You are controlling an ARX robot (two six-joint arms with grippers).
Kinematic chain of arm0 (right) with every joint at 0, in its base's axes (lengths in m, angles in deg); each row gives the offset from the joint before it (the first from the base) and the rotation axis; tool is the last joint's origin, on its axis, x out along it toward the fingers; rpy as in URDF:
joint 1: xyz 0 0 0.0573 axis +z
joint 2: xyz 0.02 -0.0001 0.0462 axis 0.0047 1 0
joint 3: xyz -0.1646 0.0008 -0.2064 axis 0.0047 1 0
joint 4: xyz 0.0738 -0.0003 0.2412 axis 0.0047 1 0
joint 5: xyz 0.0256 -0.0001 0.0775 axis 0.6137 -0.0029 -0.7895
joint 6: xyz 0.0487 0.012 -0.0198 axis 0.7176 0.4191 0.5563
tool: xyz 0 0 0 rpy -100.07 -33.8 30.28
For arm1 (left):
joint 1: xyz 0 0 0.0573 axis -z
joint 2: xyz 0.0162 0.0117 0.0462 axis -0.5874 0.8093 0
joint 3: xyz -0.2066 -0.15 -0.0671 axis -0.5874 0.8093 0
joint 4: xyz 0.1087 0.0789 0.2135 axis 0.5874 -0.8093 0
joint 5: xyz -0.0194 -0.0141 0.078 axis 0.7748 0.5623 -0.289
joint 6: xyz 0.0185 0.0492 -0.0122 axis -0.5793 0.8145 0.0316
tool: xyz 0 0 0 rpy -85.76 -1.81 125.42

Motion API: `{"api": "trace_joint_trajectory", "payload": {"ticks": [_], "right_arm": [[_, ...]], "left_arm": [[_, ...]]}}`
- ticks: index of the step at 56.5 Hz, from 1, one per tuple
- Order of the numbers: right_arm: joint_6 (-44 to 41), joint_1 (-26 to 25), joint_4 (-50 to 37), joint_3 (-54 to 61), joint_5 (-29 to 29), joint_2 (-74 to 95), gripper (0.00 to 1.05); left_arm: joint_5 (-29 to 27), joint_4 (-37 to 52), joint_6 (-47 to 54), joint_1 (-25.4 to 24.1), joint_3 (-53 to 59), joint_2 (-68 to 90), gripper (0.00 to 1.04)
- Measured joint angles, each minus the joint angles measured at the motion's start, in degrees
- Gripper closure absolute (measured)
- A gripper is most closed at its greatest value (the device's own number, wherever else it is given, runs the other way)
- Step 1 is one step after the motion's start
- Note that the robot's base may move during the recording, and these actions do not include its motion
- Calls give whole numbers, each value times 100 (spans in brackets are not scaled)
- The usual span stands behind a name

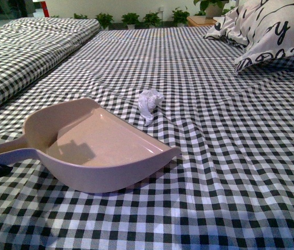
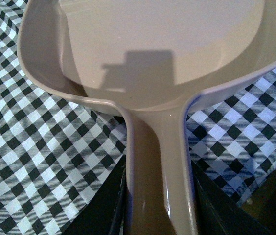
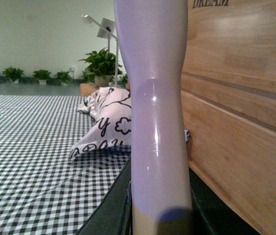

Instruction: Clean up trash

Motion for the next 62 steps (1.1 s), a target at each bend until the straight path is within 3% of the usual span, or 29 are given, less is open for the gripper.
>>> {"api": "trace_joint_trajectory", "payload": {"ticks": [34, 44, 62], "right_arm": [[4, 0, 17, -4, -11, 9, 84], [13, 201, 2712, -1379, -680, 1355, 85], [-402, 702, 1635, -2959, -1572, 4677, 85]], "left_arm": [[83, -321, 363, -68, 26, 116, 77], [81, -321, 389, -72, 26, 116, 77], [85, -321, 400, -74, 26, 116, 77]]}}
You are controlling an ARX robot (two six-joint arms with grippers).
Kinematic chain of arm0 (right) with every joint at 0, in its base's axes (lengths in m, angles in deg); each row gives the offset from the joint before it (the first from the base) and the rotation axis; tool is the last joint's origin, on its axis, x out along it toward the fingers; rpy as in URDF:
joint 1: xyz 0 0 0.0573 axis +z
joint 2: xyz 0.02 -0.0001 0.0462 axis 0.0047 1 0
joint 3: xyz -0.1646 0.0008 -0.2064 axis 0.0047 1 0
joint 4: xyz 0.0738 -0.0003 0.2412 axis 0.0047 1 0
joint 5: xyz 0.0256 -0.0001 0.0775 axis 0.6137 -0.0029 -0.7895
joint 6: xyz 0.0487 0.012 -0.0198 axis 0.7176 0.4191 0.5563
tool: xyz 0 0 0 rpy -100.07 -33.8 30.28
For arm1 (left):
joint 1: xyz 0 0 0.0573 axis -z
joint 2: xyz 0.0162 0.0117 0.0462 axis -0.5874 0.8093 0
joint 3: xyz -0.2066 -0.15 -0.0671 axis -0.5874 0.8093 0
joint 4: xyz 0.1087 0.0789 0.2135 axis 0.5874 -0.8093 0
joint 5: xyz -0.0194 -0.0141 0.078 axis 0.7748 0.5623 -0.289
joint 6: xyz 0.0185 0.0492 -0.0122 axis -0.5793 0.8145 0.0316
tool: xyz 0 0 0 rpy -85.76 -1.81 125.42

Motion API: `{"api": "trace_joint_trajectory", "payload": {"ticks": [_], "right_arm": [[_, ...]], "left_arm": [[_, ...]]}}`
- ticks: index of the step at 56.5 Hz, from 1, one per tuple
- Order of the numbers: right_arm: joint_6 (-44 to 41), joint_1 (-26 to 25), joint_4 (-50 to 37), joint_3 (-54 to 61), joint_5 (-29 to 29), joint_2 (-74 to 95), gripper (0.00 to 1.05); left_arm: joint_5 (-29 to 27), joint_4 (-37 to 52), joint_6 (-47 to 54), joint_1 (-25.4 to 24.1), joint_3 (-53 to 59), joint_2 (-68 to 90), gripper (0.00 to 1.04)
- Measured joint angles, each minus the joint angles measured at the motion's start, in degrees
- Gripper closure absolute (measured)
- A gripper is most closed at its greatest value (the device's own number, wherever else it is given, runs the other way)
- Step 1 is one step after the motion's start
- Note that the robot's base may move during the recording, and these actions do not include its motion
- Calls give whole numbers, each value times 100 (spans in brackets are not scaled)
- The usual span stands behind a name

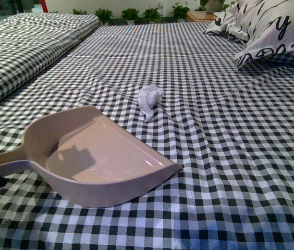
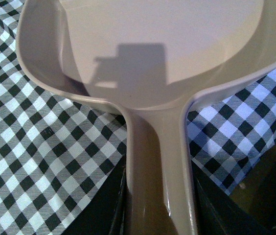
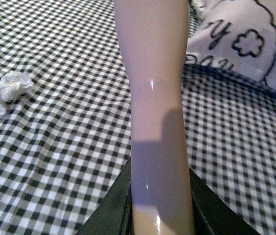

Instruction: Clean up trash

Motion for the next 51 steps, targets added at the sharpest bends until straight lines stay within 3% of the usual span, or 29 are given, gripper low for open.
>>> {"api": "trace_joint_trajectory", "payload": {"ticks": [11, 26, 51], "right_arm": [[-308, 439, 83, -1384, -323, 1939, 85], [-603, 765, 400, -2883, 81, 3834, 85], [-804, 804, 846, -3836, 306, 5029, 85]], "left_arm": [[0, 0, 0, 0, 0, 0, 77], [0, 0, 2, 0, 0, 0, 77], [0, 0, 2, 0, 0, 0, 77]]}}
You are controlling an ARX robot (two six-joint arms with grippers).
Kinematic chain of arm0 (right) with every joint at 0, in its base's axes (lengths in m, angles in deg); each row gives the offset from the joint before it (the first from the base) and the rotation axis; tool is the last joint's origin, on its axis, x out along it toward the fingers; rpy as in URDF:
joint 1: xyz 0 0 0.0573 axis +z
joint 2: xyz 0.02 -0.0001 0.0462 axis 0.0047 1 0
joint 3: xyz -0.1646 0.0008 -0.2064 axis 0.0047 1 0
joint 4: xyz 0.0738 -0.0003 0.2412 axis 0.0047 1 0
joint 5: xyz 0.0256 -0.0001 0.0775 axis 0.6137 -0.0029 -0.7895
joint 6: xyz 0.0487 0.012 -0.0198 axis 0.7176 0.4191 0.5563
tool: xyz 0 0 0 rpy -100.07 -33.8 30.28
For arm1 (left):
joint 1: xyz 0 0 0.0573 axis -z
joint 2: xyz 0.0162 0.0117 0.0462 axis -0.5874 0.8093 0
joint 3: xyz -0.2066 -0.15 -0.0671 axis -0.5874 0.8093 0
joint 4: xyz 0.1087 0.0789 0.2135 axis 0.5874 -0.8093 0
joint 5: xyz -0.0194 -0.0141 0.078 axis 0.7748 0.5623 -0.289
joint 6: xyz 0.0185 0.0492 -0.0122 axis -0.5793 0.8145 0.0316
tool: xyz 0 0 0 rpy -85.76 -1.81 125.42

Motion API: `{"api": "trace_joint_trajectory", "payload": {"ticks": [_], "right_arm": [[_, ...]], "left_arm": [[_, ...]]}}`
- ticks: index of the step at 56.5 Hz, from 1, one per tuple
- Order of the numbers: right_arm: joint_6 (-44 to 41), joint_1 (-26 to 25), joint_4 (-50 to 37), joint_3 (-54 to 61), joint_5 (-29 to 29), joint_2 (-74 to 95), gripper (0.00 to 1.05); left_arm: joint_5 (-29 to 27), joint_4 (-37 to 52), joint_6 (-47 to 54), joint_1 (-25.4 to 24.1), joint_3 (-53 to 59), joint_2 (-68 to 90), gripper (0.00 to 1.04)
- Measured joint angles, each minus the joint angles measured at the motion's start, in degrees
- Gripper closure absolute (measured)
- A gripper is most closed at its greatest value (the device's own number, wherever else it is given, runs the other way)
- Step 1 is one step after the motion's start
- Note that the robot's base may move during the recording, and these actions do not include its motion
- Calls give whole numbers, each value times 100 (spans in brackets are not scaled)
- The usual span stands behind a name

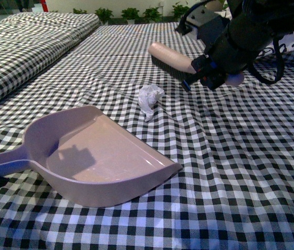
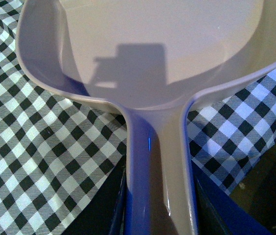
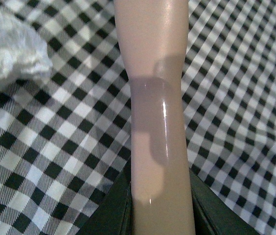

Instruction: Clean up trash

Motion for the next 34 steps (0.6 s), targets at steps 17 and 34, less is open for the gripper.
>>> {"api": "trace_joint_trajectory", "payload": {"ticks": [17, 34], "right_arm": [[-551, -122, 1191, 485, -1648, -153, 85], [-1423, -1241, 2492, 1075, -3418, -1558, 85]], "left_arm": [[0, 0, 2, 0, 0, 2, 77], [0, 0, 4, 0, 0, 2, 77]]}}
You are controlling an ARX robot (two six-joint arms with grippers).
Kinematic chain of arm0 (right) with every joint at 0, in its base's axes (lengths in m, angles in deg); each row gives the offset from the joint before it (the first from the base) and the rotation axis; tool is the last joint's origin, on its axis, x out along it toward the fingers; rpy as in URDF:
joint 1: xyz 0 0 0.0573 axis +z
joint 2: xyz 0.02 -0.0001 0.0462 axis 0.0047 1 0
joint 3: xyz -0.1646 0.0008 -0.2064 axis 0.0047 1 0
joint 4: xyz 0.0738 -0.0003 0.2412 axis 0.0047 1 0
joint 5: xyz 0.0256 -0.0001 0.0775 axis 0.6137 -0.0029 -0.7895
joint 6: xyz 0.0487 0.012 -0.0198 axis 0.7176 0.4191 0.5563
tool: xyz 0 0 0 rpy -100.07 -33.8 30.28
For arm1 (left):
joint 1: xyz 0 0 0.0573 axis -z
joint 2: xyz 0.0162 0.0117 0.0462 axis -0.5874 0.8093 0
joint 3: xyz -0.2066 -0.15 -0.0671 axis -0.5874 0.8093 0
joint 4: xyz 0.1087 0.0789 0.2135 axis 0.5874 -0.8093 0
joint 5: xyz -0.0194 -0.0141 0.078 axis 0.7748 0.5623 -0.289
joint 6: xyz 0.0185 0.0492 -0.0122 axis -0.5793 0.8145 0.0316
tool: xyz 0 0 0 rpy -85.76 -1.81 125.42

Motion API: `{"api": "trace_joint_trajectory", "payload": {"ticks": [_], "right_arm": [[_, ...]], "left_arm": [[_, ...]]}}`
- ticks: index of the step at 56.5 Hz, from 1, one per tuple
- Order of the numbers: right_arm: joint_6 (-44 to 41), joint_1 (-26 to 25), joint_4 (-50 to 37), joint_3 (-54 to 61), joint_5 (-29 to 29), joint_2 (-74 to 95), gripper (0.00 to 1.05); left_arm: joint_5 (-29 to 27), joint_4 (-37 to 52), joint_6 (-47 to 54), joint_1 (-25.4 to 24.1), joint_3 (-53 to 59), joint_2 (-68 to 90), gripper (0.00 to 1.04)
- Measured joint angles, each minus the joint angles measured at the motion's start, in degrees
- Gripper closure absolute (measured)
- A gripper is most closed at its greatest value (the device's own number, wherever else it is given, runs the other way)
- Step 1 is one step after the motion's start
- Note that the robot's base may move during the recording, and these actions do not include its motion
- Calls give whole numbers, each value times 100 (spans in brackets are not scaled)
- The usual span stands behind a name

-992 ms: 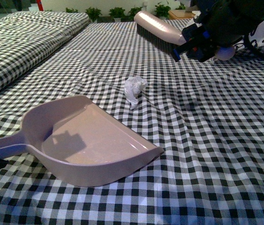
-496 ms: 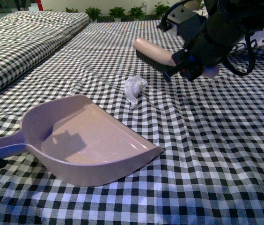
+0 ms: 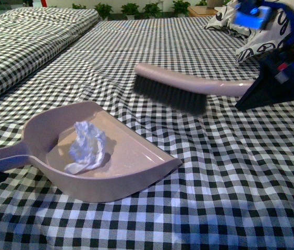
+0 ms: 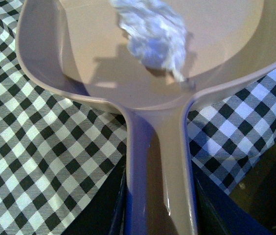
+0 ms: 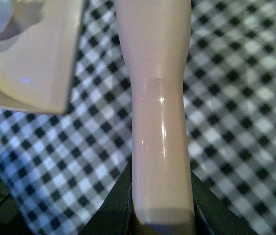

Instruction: Clean up trash

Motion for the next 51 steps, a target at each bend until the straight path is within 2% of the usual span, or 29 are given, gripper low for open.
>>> {"api": "trace_joint_trajectory", "payload": {"ticks": [5, 13, 18, 23, 32, 39, 51], "right_arm": [[66, -299, -601, 269, 26, -184, 85], [546, -498, -1609, 761, 105, -608, 85], [1086, -654, -2173, 957, 188, -905, 85], [1849, -997, -2594, 1161, 142, -1349, 85], [2896, -1683, -2704, 1497, -260, -2249, 85], [3447, -2146, -2669, 1591, -752, -2868, 85], [4074, -2848, -2562, 1591, -1655, -3709, 85]], "left_arm": [[0, 0, 0, 0, 0, 0, 77], [0, 2, -2, 0, 0, 0, 77], [-238, 992, -358, 7, 378, -81, 77], [-616, 2212, -1204, 2, 608, -96, 77], [-1215, 3112, -2277, -42, 551, -398, 77], [-1569, 3255, -2745, -42, 505, -673, 77], [-2599, 3388, -3130, 2, 420, -1276, 77]]}}
